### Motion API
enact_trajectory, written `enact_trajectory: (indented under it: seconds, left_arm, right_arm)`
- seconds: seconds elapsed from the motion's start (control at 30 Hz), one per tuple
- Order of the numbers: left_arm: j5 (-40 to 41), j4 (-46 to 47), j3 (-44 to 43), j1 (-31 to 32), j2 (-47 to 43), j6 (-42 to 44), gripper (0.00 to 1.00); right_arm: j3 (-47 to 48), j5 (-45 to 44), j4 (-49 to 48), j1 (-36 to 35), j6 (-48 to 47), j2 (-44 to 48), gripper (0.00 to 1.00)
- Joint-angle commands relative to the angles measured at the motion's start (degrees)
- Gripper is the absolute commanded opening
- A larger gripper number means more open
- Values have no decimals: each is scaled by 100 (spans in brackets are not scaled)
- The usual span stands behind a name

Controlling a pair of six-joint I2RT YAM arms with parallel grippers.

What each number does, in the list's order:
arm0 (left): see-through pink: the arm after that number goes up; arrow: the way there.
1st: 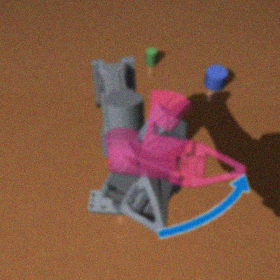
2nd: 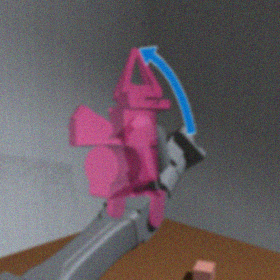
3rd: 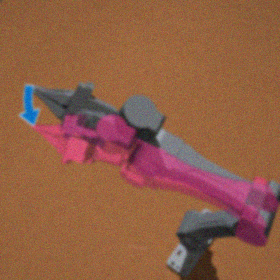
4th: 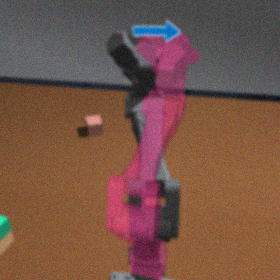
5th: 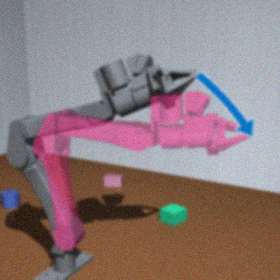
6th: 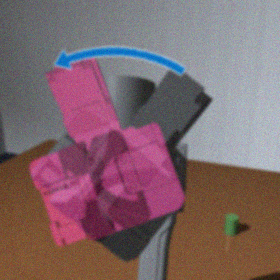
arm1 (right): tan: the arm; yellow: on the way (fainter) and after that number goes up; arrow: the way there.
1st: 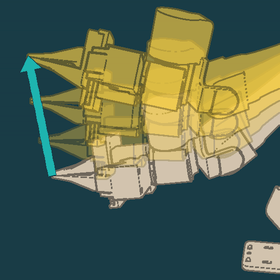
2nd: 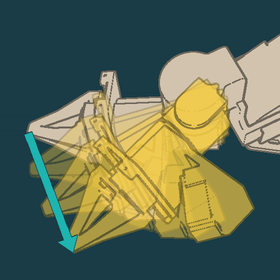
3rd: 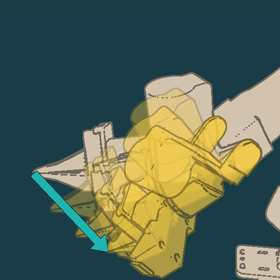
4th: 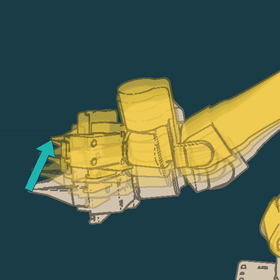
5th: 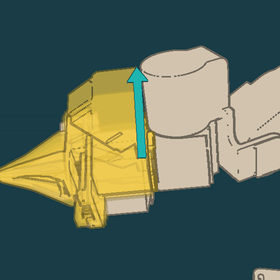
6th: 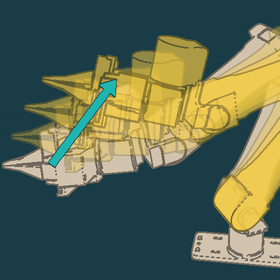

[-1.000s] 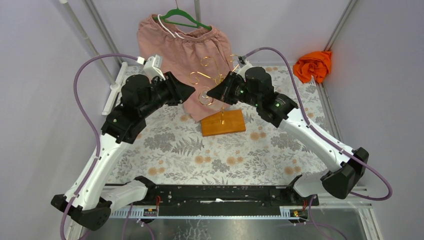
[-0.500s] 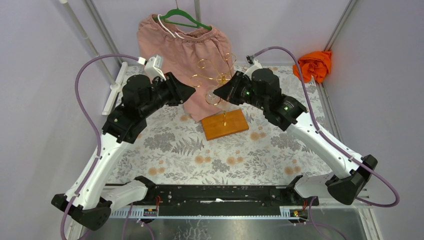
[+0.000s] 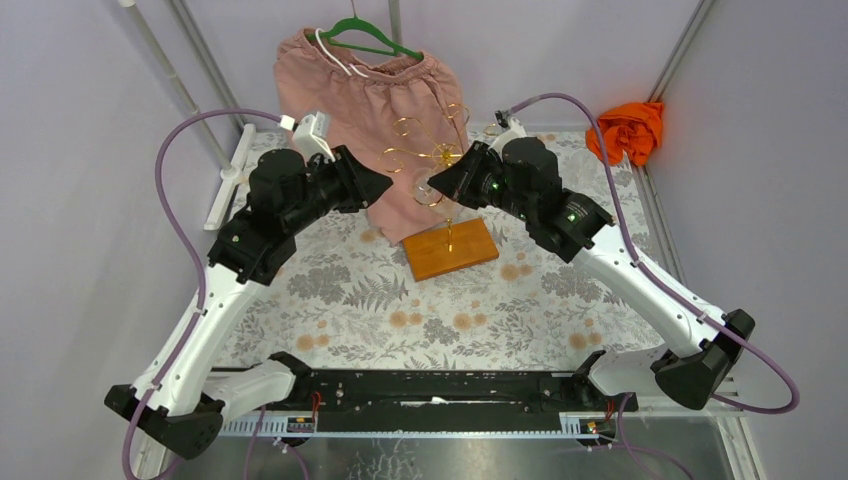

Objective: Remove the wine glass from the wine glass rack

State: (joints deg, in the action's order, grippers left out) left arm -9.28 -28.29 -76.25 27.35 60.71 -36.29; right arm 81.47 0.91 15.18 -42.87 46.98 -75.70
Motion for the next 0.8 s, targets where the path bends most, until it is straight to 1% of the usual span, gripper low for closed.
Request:
enact_trajectory:
  seconds: [0.0,0.2,0.33,0.43,0.53,0.77]
  left_arm:
    - [-134,229,33,41,66,36,34]
    - [-209,252,13,42,148,41,32]
    - [-292,255,7,36,169,24,32]
    - [-310,293,22,42,185,9,31]
    - [-396,308,36,41,234,1,30]
    - [-435,327,40,42,220,10,30]
  right_arm:
    - [124,-684,-316,26,127,118,0]
    - [-856,-961,-912,20,1092,598,0]
    - [-1316,-921,-1142,25,1720,843,0]
    - [-1757,-1151,-1440,24,2164,1140,0]
    - [-2104,-1366,-1711,24,2446,1346,0]
    - [-2176,-1350,-1826,25,2488,1478,0]
